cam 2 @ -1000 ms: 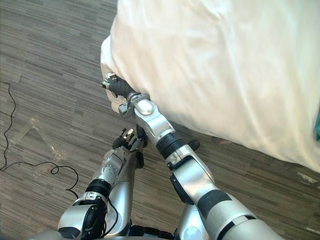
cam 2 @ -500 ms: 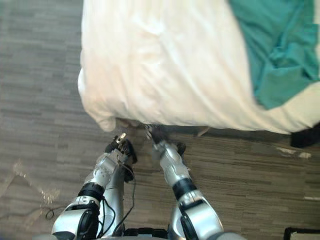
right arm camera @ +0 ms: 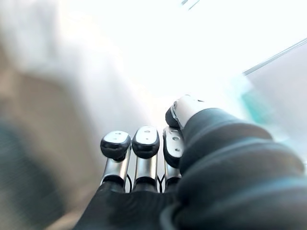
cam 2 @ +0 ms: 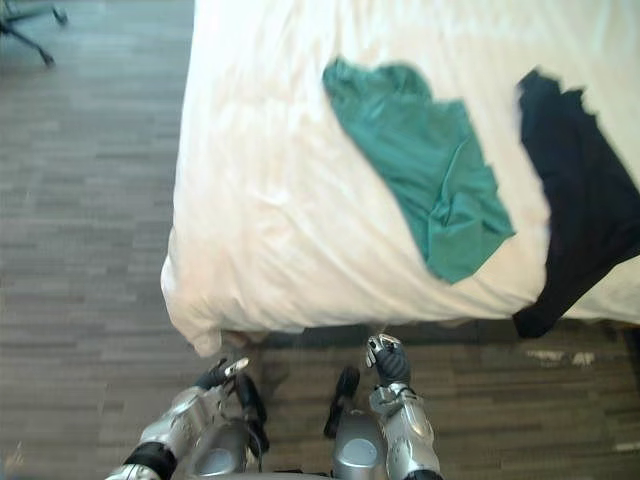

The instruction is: Tidy the bed and pick cloth on bed and put in laundry

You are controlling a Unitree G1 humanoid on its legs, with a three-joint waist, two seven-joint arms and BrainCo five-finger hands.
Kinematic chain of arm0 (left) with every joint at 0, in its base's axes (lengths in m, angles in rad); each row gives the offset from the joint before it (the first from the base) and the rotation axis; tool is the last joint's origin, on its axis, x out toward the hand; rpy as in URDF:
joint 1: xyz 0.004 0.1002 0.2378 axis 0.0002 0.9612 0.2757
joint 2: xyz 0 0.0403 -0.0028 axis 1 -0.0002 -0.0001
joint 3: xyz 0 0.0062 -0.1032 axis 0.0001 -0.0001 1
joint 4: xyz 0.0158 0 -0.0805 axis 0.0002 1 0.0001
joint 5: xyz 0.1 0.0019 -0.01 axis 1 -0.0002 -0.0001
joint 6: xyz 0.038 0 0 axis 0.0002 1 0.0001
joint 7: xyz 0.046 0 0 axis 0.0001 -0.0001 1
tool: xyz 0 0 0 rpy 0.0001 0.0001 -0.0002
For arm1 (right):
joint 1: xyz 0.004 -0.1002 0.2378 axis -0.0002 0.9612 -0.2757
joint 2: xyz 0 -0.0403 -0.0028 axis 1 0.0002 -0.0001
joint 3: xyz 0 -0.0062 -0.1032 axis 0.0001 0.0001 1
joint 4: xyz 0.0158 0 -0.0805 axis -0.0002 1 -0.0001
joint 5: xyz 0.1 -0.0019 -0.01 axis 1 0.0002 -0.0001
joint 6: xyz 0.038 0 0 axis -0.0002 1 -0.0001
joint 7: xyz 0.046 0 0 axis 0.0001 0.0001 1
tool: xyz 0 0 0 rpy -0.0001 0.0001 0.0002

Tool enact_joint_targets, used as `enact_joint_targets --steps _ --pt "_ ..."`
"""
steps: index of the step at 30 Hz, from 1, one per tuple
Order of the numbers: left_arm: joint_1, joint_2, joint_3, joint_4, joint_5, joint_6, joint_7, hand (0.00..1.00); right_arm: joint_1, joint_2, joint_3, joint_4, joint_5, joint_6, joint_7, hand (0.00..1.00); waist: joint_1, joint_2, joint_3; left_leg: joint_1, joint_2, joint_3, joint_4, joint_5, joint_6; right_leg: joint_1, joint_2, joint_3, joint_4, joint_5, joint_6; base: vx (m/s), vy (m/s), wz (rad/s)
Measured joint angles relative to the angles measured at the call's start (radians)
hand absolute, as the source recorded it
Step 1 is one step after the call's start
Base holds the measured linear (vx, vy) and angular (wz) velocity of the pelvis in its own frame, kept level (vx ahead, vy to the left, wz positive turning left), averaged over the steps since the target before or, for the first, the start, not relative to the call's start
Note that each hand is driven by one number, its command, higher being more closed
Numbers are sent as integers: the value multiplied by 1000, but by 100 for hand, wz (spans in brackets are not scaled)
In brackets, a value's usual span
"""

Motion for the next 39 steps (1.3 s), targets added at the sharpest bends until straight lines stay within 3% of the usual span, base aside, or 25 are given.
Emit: enact_joint_targets --steps 3,7,12,15,19,21,23,25,29,32,39 --pt "79 7 -13 -18 25 35 -14 0 48 -1 -11 -171 0 31 65 100 -1 1 -46 41 -3 0 -17 -4 -4 45 6 0 -29 0 10 12 6 -6" --pt "121 14 -17 -26 21 30 -30 0 60 -3 4 -294 12 128 182 100 4 12 -78 71 -7 -1 -19 -20 -10 85 7 1 -57 2 22 -33 12 -1" --pt "146 12 -20 -24 21 11 -46 0 38 -11 168 -301 69 263 272 100 14 27 -101 79 -13 -13 -23 -29 -5 101 6 0 -78 7 30 -17 12 4" --pt "142 15 -44 -28 23 -8 -58 0 -54 -28 300 -296 103 288 268 100 35 40 -89 35 -13 -32 -23 -29 -5 64 -4 -1 -74 8 30 -30 7 9" --pt "53 23 -66 -27 11 -56 -71 0 -375 1 366 -254 103 276 204 100 58 45 8 -84 -21 -54 -17 6 3 -59 -12 0 -50 44 11 -29 1 9" --pt "-41 13 -102 -24 -23 -85 -74 0 -609 34 354 -183 104 267 130 100 78 54 121 -143 -23 -57 -17 39 16 -117 -9 -1 -48 76 -3 -78 -5 7" --pt "-109 2 -107 -20 -54 -104 -74 0 -740 53 341 -136 104 266 78 100 92 57 175 -186 -27 -59 -15 62 34 -158 -8 -2 -44 91 -11 -48 2 5" --pt "-160 -9 -107 -4 -70 -121 -73 0 -813 60 324 -112 104 266 24 100 101 57 187 -241 -27 -66 3 65 37 -203 -12 -10 -38 93 -13 17 -1 15" --pt "-277 -46 -109 82 -76 -144 -66 0 -944 53 249 -45 145 265 -97 100 112 82 208 -374 -21 -87 115 45 65 -311 -44 -13 41 86 -23 22 20 16" --pt "-336 -65 -107 113 -79 -157 -44 0 -982 36 214 -45 184 235 -165 100 112 102 223 -443 -15 -103 161 16 69 -374 -52 -11 73 77 -26 -44 29 3" --pt "-430 -128 -32 121 -115 -166 3 0 -943 37 156 -73 243 148 -217 100 98 103 252 -515 -4 -59 169 16 59 -494 -61 30 115 70 -31 -97 6 -15"
